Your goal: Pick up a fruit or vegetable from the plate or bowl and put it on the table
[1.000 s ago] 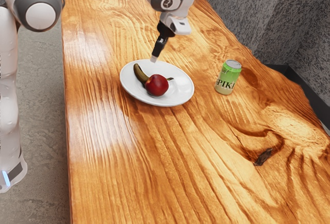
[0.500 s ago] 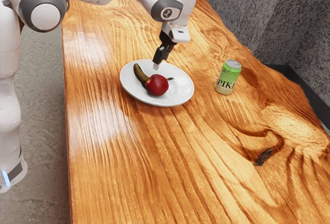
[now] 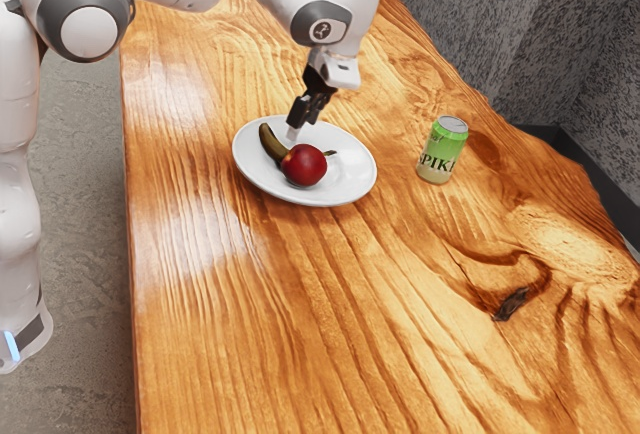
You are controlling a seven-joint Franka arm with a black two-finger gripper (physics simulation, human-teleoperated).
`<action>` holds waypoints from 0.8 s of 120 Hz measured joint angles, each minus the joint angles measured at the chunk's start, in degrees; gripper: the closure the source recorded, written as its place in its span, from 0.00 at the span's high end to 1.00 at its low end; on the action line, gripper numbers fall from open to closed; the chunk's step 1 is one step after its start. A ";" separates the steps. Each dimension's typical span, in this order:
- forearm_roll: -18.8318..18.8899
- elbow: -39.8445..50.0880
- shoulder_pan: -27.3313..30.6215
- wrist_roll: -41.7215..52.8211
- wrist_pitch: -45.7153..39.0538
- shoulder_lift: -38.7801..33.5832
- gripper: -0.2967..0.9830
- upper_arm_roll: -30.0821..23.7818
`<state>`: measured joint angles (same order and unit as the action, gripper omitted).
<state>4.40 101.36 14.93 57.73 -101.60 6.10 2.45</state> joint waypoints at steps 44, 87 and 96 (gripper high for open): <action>-0.04 0.87 -0.04 1.17 3.14 0.24 0.77 0.06; -0.01 1.61 0.01 1.46 5.81 0.70 0.77 0.09; -0.01 1.79 0.01 1.49 5.98 0.75 0.77 0.09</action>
<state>4.39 103.15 14.94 59.22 -95.62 6.85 2.55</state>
